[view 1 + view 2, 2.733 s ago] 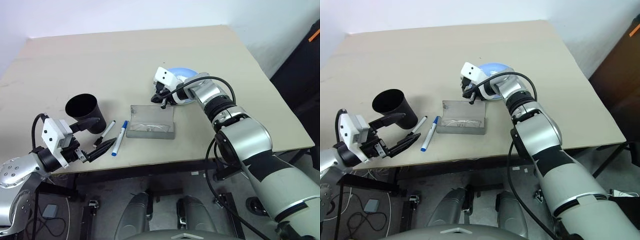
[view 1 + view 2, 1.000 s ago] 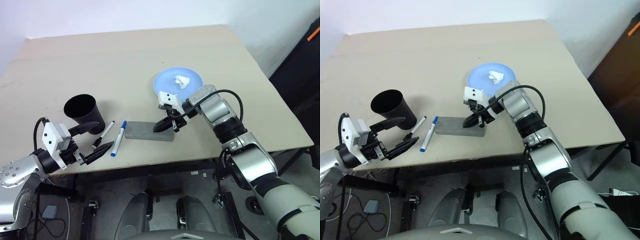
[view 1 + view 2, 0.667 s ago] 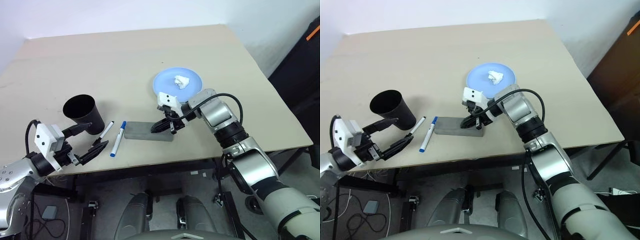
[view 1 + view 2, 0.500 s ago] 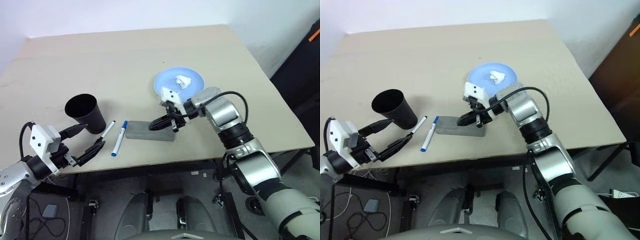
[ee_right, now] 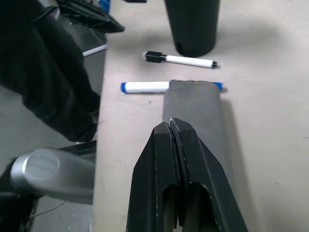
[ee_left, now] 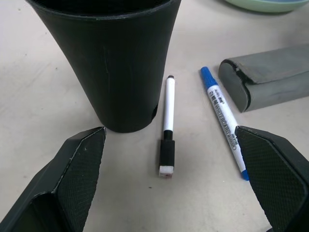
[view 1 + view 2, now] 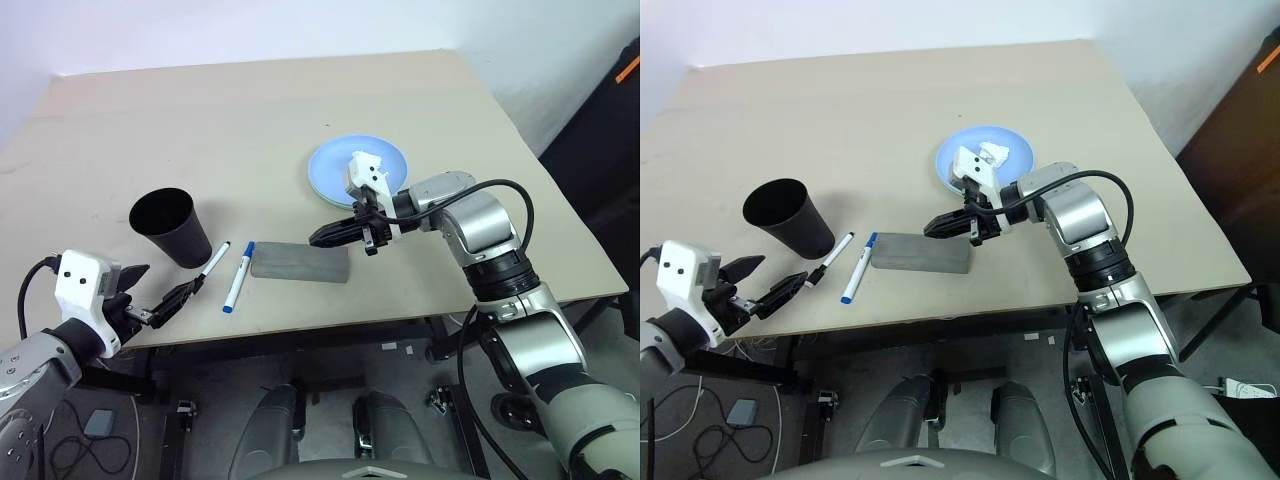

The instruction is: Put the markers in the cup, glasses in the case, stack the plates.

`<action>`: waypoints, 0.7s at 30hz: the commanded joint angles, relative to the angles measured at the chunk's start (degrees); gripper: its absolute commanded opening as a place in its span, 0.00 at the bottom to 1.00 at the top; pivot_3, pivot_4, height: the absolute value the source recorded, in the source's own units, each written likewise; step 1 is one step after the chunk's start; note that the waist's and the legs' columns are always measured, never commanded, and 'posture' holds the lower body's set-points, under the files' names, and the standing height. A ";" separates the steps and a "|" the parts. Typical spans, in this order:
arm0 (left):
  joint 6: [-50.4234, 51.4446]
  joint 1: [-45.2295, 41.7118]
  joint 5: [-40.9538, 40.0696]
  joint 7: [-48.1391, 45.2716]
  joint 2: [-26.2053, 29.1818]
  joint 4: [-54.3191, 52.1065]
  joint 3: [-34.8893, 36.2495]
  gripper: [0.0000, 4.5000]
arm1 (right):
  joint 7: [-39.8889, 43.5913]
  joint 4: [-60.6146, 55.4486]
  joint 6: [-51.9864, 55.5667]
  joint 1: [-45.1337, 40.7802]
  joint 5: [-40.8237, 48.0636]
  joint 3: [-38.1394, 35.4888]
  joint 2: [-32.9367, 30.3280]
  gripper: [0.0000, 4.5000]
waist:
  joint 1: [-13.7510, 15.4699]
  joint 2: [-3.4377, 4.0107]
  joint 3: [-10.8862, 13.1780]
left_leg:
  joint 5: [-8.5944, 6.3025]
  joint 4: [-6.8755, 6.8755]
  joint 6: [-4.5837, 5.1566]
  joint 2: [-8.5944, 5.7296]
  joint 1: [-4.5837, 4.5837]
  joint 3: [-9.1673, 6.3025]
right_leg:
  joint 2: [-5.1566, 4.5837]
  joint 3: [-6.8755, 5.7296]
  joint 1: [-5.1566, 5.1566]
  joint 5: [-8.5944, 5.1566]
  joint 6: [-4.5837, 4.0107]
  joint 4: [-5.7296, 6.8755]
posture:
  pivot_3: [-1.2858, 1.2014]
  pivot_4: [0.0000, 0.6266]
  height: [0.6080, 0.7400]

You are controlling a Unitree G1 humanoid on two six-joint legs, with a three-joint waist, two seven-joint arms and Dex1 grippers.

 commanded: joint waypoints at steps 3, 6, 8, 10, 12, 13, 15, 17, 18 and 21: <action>0.43 -4.47 3.33 -0.87 1.55 4.97 -5.05 1.00 | -4.31 1.60 -1.02 -2.59 0.66 -1.73 -0.33 0.01 | 0.08 0.00 0.00 | 0.00 -0.01 0.00 0.00 -0.01 0.00 | 0.00 -0.01 -0.01 0.00 0.00 -0.02 | 0.52 0.24 0.79; 1.05 -7.25 4.28 -1.06 1.50 7.05 -7.78 1.00 | -5.71 1.43 -0.37 -2.59 1.61 -2.40 -0.61 0.01 | 0.06 0.00 0.00 | 0.00 -0.01 0.00 0.00 -0.05 0.00 | 0.01 -0.01 -0.01 0.02 0.01 -0.09 | 0.52 0.24 0.79; 1.58 -9.22 4.69 -1.20 1.33 8.12 -9.41 1.00 | -6.56 1.13 0.01 -2.27 1.91 -2.69 -0.99 0.01 | 0.08 -0.01 0.00 | 0.00 -0.03 0.00 0.00 -0.07 0.00 | 0.02 -0.03 -0.01 0.03 0.02 -0.14 | 0.52 0.24 0.79; 2.65 -10.87 5.21 -1.48 1.71 9.27 -11.17 1.00 | -7.29 0.98 0.25 -1.88 1.94 -2.66 -1.42 0.01 | 0.13 -0.01 0.00 | 0.00 -0.03 0.00 0.00 -0.08 0.01 | 0.02 -0.03 -0.01 0.10 0.14 -0.16 | 0.52 0.24 0.79; 4.49 -12.39 5.86 -1.55 2.34 10.46 -12.88 1.00 | -7.94 0.67 0.48 -1.47 2.02 -2.62 -1.75 0.01 | 0.09 -0.01 0.00 | 0.00 -0.03 0.00 0.00 -0.07 0.00 | 0.02 -0.04 0.02 0.11 0.17 -0.17 | 0.52 0.24 0.79; 5.26 -13.17 6.15 -1.51 2.59 11.06 -13.50 1.00 | -8.17 0.48 0.68 -1.31 2.17 -2.65 -1.89 0.01 | 0.06 -0.01 0.00 | 0.00 -0.02 0.01 0.00 -0.08 0.00 | 0.02 -0.04 0.02 0.12 0.17 -0.17 | 0.52 0.24 0.79; 6.71 -14.80 6.93 -1.57 3.41 12.25 -14.83 1.00 | -8.65 0.17 1.13 -1.02 2.54 -2.83 -2.15 0.01 | 0.01 -0.01 0.00 | 0.00 -0.02 0.01 0.00 -0.07 0.00 | 0.02 -0.04 0.02 0.12 0.17 -0.17 | 0.52 0.24 0.79; 8.33 -16.29 7.50 -1.84 4.49 13.28 -15.98 1.00 | -9.19 -0.02 1.60 -0.76 2.82 -2.97 -2.34 0.01 | 0.01 -0.01 0.00 | 0.00 -0.02 0.01 0.00 -0.07 0.00 | 0.03 -0.05 0.01 0.13 0.17 -0.17 | 0.52 0.24 0.79; 9.19 -17.10 7.56 -1.86 4.85 13.81 -16.27 1.00 | -9.45 -0.08 1.67 -0.61 2.79 -2.94 -2.43 0.01 | 0.03 -0.01 0.00 | 0.00 -0.03 0.01 0.00 -0.07 0.00 | 0.03 -0.05 0.01 0.13 0.17 -0.17 | 0.52 0.24 0.79; 11.70 -19.37 7.83 -2.46 6.13 15.12 -17.10 1.00 | -10.06 -0.03 1.66 -0.24 2.75 -2.84 -2.55 0.01 | 0.07 -0.01 0.00 | 0.00 -0.02 0.01 0.00 -0.07 0.00 | 0.03 -0.05 0.02 0.13 0.18 -0.17 | 0.52 0.24 0.79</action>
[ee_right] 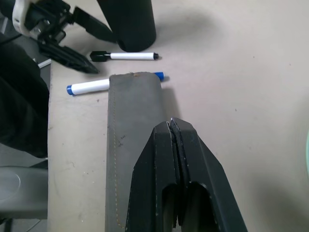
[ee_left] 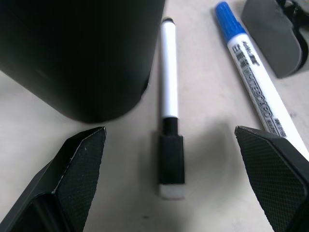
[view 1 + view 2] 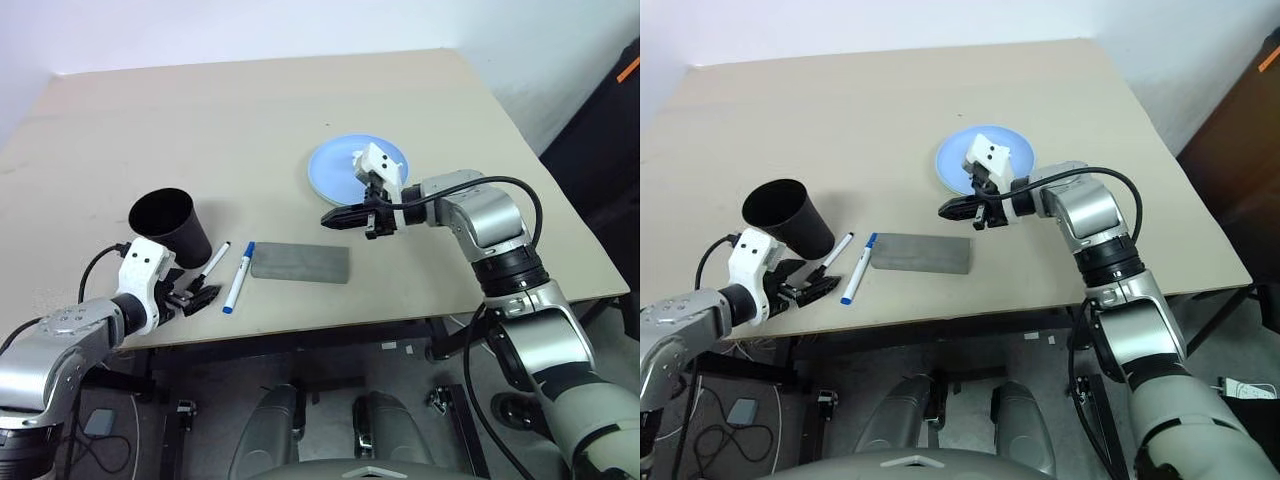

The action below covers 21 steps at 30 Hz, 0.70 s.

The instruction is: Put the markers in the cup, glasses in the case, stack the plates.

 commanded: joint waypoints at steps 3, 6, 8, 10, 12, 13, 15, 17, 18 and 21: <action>5.15 -2.86 0.60 -1.40 3.35 0.46 -1.45 1.00 | -1.15 -2.45 -0.02 0.06 1.61 -1.43 -0.56 0.01 | 0.01 0.00 0.00 | 0.00 0.01 0.00 0.00 0.01 0.00 | 0.00 0.00 0.02 0.00 0.01 0.00 | 0.52 0.24 0.79; 8.67 -4.19 -0.32 -1.42 4.13 -0.49 -1.37 1.00 | -1.57 -2.89 0.31 0.33 2.17 -1.43 -0.63 0.01 | -0.06 0.00 0.00 | 0.00 0.01 0.00 0.00 0.02 0.00 | 0.00 0.00 0.03 0.01 0.02 0.00 | 0.52 0.24 0.79; 11.70 -5.13 -1.05 -1.23 4.47 -1.37 -1.16 1.00 | -1.78 -3.06 0.46 0.46 2.40 -1.34 -0.74 0.01 | -0.12 0.00 0.00 | 0.00 0.01 0.00 0.00 0.01 0.00 | 0.00 0.00 0.03 0.02 0.03 0.00 | 0.52 0.24 0.79; 14.13 -5.96 -1.06 -1.02 5.08 -2.43 -1.63 1.00 | -2.01 -2.84 0.38 0.41 2.38 -1.25 -0.84 0.01 | -0.10 0.00 0.00 | 0.00 0.01 0.00 0.00 0.01 0.00 | 0.00 0.00 0.04 0.02 0.03 0.00 | 0.52 0.24 0.79; 16.50 -6.56 -1.77 -1.05 5.32 -3.98 -1.55 1.00 | -2.14 -2.70 0.27 0.33 2.39 -1.19 -1.01 0.01 | -0.10 -0.01 0.00 | 0.01 0.01 0.01 0.00 0.01 0.00 | 0.00 0.00 0.04 0.02 0.04 0.00 | 0.52 0.24 0.79; 17.63 -6.84 -2.14 -0.97 5.31 -4.62 -1.37 1.00 | -2.19 -2.57 0.09 0.24 2.34 -1.15 -1.10 0.01 | -0.05 -0.01 0.00 | 0.01 0.02 0.01 0.00 0.01 0.00 | 0.01 0.00 0.04 0.02 0.04 0.00 | 0.52 0.24 0.79; 19.70 -6.88 -2.48 -0.81 5.70 -6.25 -1.03 1.00 | -2.23 -2.17 -0.15 0.00 2.33 -1.17 -1.27 0.01 | -0.02 -0.01 0.01 | 0.01 0.03 0.01 0.00 0.01 0.00 | 0.00 0.00 0.05 0.03 0.05 0.00 | 0.52 0.24 0.79; 21.91 -6.74 -2.77 -0.46 5.72 -7.41 -0.45 1.00 | -2.25 -1.98 -0.45 -0.08 2.27 -1.10 -1.44 0.01 | -0.01 -0.01 0.01 | 0.01 0.05 0.01 0.00 0.01 0.00 | 0.01 -0.01 0.07 0.03 0.05 0.00 | 0.52 0.24 0.79; 22.56 -6.52 -2.92 -0.51 5.79 -7.92 -0.27 1.00 | -2.26 -2.06 -0.40 -0.05 2.33 -1.10 -1.50 0.01 | 0.00 -0.02 0.01 | 0.01 0.06 0.01 0.00 0.02 0.00 | 0.01 -0.01 0.08 0.03 0.06 0.00 | 0.52 0.24 0.79; 24.15 -6.31 -3.15 -0.09 5.12 -8.74 0.00 1.00 | -2.34 -1.64 -0.80 -0.07 2.13 -0.88 -1.43 0.01 | 0.00 -0.02 0.01 | 0.01 0.06 0.01 0.00 0.02 0.00 | 0.01 -0.01 0.08 0.04 0.06 0.00 | 0.52 0.24 0.79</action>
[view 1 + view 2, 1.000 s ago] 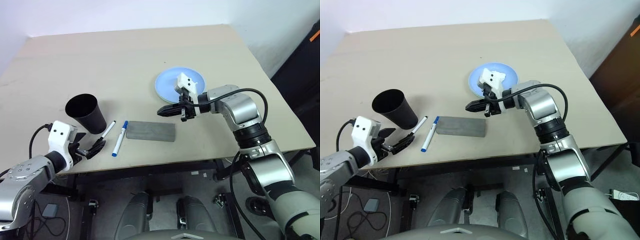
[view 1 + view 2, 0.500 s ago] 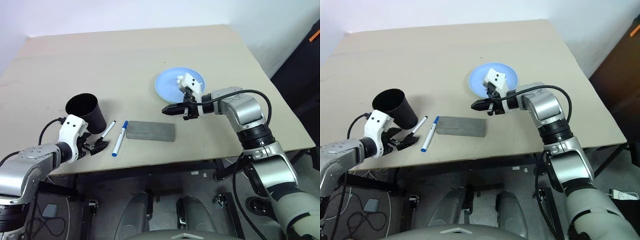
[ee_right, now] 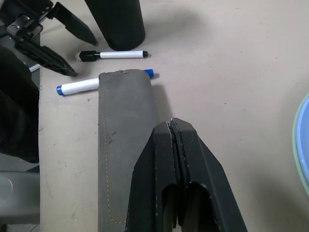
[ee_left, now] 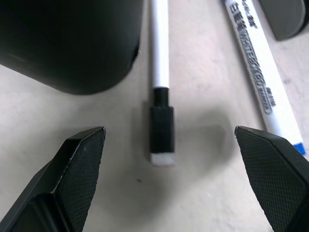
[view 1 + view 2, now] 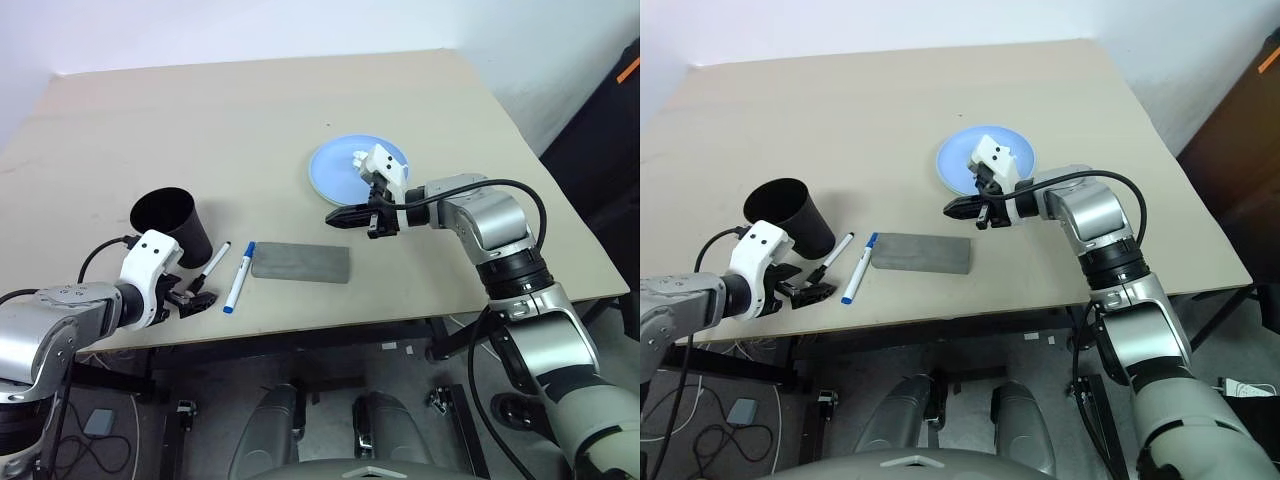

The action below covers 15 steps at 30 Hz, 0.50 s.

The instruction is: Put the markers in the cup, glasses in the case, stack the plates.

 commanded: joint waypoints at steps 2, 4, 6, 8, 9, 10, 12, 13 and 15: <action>2.41 0.05 -0.60 0.38 -0.18 -2.17 1.03 1.00 | -0.13 -0.90 -1.02 -0.66 0.60 -0.82 -0.36 0.01 | -0.02 0.00 0.00 | 0.00 0.00 0.00 0.00 0.00 0.00 | 0.00 0.00 0.00 0.00 0.00 0.00 | 0.52 0.24 0.79; 3.31 -0.64 -0.81 0.45 -0.51 -2.47 0.91 0.96 | -0.18 -0.53 -1.26 -0.79 0.45 -0.74 -0.34 0.00 | 0.01 0.00 0.00 | 0.00 0.00 0.00 0.00 0.01 0.00 | 0.00 0.00 0.00 0.00 0.00 0.00 | 0.52 0.24 0.79; 4.13 -1.29 -1.03 0.41 -0.51 -2.60 1.14 0.86 | -0.22 -0.47 -1.25 -0.87 0.47 -0.79 -0.39 0.00 | 0.02 0.00 0.00 | 0.00 0.00 0.00 0.00 0.00 0.00 | 0.00 0.00 0.00 0.00 0.00 0.00 | 0.52 0.24 0.79; 4.61 -1.48 -1.09 0.19 -0.21 -2.66 1.25 0.71 | -0.33 -0.37 -1.37 -0.91 0.41 -0.81 -0.42 0.00 | 0.04 0.00 0.00 | 0.00 0.01 0.00 0.00 0.00 0.00 | 0.00 0.00 0.01 0.00 0.00 0.00 | 0.52 0.24 0.79; 4.79 -1.55 -1.12 0.07 -0.12 -2.64 1.33 0.63 | -0.45 -0.26 -1.47 -0.94 0.36 -0.84 -0.40 0.00 | 0.03 0.00 0.00 | 0.00 0.01 0.00 0.00 0.00 0.00 | 0.00 0.00 0.01 0.00 0.00 0.00 | 0.52 0.24 0.79; 4.95 -1.59 -1.15 -0.03 -0.06 -2.66 1.41 0.56 | -0.54 -0.20 -1.51 -0.95 0.35 -0.85 -0.39 0.00 | 0.04 0.00 0.00 | 0.00 0.01 0.00 0.00 0.00 0.00 | 0.00 0.00 0.01 0.00 0.00 0.00 | 0.52 0.24 0.79; 5.21 -1.69 -1.28 -0.18 0.10 -2.75 1.51 0.40 | -0.68 -0.12 -1.64 -0.92 0.28 -0.84 -0.41 0.00 | 0.05 0.00 0.00 | 0.00 0.01 0.00 0.00 0.00 0.00 | 0.00 0.00 0.01 0.00 0.01 0.00 | 0.52 0.24 0.79; 5.40 -1.84 -1.46 -0.30 0.20 -2.84 1.53 0.32 | -0.78 -0.10 -1.66 -0.91 0.24 -0.85 -0.42 0.00 | 0.07 0.00 0.00 | 0.00 0.01 0.00 0.00 0.00 0.00 | 0.01 0.00 0.01 0.00 0.01 0.00 | 0.52 0.24 0.79; 5.74 -2.07 -1.72 -0.45 0.36 -2.88 1.60 0.16 | -0.88 -0.09 -1.68 -0.89 0.26 -0.90 -0.44 0.00 | 0.08 -0.01 0.00 | 0.00 0.03 0.00 0.00 0.00 0.00 | 0.00 0.00 0.02 0.00 0.01 0.00 | 0.52 0.24 0.79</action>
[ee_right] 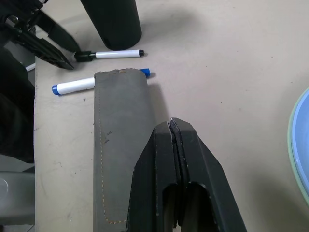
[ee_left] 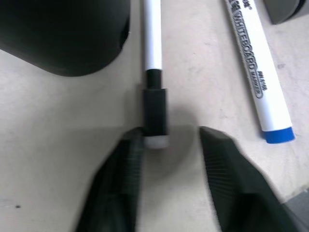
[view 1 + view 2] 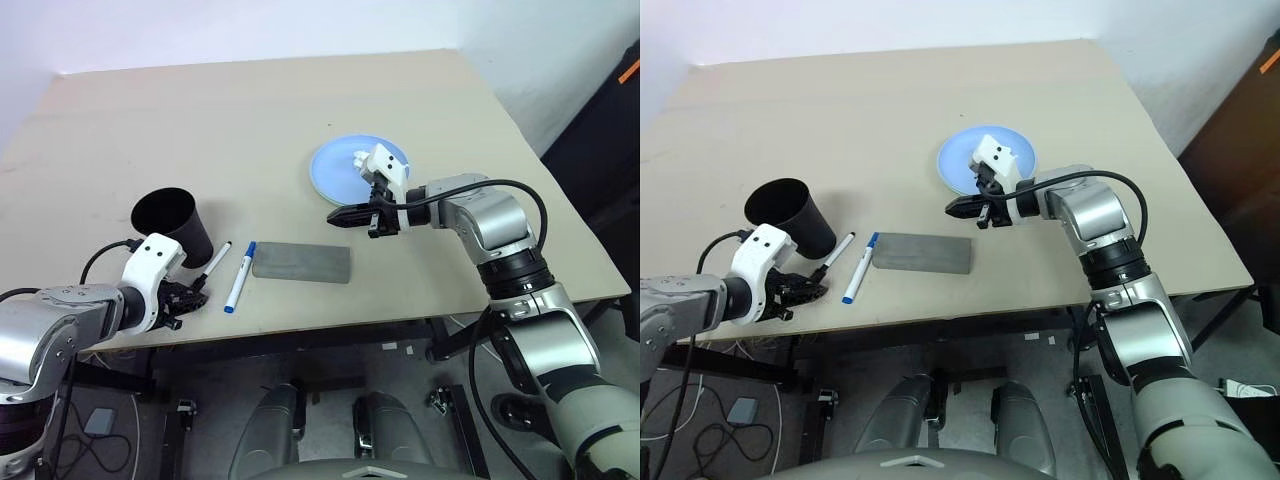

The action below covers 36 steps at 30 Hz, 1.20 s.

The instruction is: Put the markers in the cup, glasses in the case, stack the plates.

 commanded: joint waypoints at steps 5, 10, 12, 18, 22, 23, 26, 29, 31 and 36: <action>0.90 -1.28 -0.73 -1.20 1.60 -1.27 2.22 0.00 | -0.50 -0.59 -1.27 -0.77 0.35 -0.95 -0.43 0.00 | -0.02 -0.01 0.00 | 0.00 0.02 0.00 0.00 0.01 0.00 | 0.00 0.00 0.01 0.01 0.01 0.00 | 0.52 0.24 0.79; 1.70 -0.92 -1.74 -2.62 3.31 -3.04 3.41 0.00 | -0.36 -0.63 -1.50 -0.71 0.52 -0.99 -0.58 0.00 | -0.04 -0.03 0.02 | 0.00 0.02 0.00 0.00 -0.01 0.00 | 0.00 0.00 -0.01 0.01 0.00 0.00 | 0.52 0.24 0.79; 1.52 -0.35 -2.25 -3.30 4.05 -4.30 4.34 0.00 | -0.31 -0.43 -1.66 -0.80 0.52 -0.99 -0.53 0.00 | -0.05 -0.05 0.03 | 0.00 0.02 0.00 0.00 -0.01 0.00 | 0.00 0.00 -0.01 0.01 0.00 0.00 | 0.52 0.24 0.79; -2.10 2.28 -2.03 -5.39 6.39 -8.38 7.24 0.00 | 0.38 0.09 -2.37 -1.13 0.67 -0.76 -0.25 0.00 | -0.07 -0.05 0.03 | 0.00 0.02 0.00 0.00 -0.01 0.00 | 0.00 0.01 -0.01 0.00 -0.01 -0.01 | 0.52 0.24 0.79; -6.17 4.79 -2.39 -7.39 7.04 -10.31 9.90 0.00 | 1.12 0.35 -2.99 -1.16 0.69 -0.47 -0.07 0.00 | -0.07 -0.05 0.03 | 0.00 0.01 0.00 0.00 0.00 0.00 | 0.00 0.01 -0.02 -0.02 -0.06 -0.01 | 0.52 0.24 0.79; -8.19 5.48 -2.27 -8.10 6.80 -10.98 10.63 0.00 | 1.40 0.34 -3.27 -1.11 0.65 -0.32 -0.10 0.00 | -0.08 -0.04 0.03 | 0.00 0.01 0.00 0.00 0.00 0.00 | 0.00 0.01 -0.02 -0.04 -0.10 -0.01 | 0.52 0.24 0.79; -11.72 6.12 -3.04 -9.21 5.66 -12.38 12.75 0.00 | 2.78 -0.04 -4.17 -0.85 0.91 -0.29 -0.41 0.00 | -0.03 -0.04 0.03 | 0.00 0.01 0.00 0.00 -0.01 0.00 | 0.00 0.01 -0.02 -0.07 -0.16 -0.03 | 0.52 0.24 0.79; -14.66 5.03 -3.42 -8.39 3.26 -12.21 14.29 0.00 | 4.67 -1.23 -4.76 -0.32 1.84 -0.81 -1.02 0.00 | 0.02 -0.05 0.03 | -0.01 0.00 0.00 0.00 -0.01 0.00 | -0.01 0.01 -0.01 -0.08 -0.17 -0.06 | 0.52 0.24 0.79; -17.94 3.72 -4.59 -8.90 1.04 -12.34 15.29 0.00 | 5.66 -1.84 -4.89 -0.03 2.55 -1.46 -1.60 0.00 | 0.01 -0.05 0.03 | -0.01 0.01 0.00 0.00 -0.01 0.00 | 0.00 0.01 0.00 -0.06 -0.14 -0.06 | 0.52 0.24 0.79; -27.44 0.20 -6.19 -7.95 -6.07 -10.47 16.77 0.00 | 6.30 -1.99 -4.31 -0.07 3.97 -2.81 -2.88 0.00 | 0.11 -0.06 0.03 | 0.00 0.03 0.01 0.00 -0.01 0.00 | 0.00 -0.02 0.06 0.02 -0.01 -0.09 | 0.52 0.24 0.79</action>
